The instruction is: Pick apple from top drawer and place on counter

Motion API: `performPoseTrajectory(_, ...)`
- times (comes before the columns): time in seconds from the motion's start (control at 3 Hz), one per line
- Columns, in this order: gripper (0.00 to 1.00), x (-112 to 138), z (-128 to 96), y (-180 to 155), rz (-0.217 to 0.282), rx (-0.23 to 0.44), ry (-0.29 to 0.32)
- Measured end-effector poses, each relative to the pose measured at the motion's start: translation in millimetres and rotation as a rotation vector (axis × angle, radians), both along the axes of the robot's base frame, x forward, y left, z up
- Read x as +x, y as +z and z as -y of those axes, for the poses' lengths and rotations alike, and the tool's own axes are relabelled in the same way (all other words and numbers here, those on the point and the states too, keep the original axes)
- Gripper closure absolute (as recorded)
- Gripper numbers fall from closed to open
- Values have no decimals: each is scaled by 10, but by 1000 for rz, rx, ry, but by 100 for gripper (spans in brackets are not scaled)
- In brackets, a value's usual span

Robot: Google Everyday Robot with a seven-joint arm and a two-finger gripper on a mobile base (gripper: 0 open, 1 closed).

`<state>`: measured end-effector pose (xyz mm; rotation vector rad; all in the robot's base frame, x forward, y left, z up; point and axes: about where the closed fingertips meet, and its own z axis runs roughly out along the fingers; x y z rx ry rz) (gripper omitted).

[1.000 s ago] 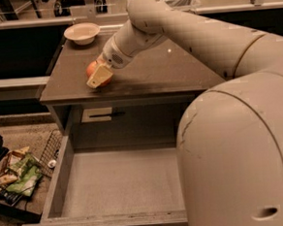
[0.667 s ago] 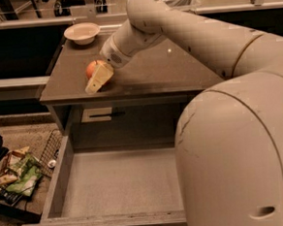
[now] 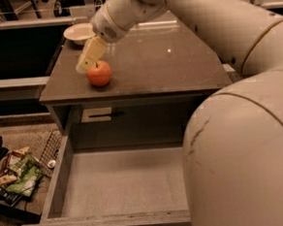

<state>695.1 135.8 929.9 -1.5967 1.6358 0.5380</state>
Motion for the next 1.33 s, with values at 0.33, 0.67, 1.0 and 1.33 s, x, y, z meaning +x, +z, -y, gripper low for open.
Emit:
performPoseTrajectory(0.33,0,-179,249,758,138,75,-38)
performPoseTrajectory(0.67,0,-404,679,1137,243,187,-138)
performPoseTrajectory(1.0,0,-348,1243,1028,260,302,-304)
performPoseTrajectory(1.33,0,-108,1916,765,283,430,-520)
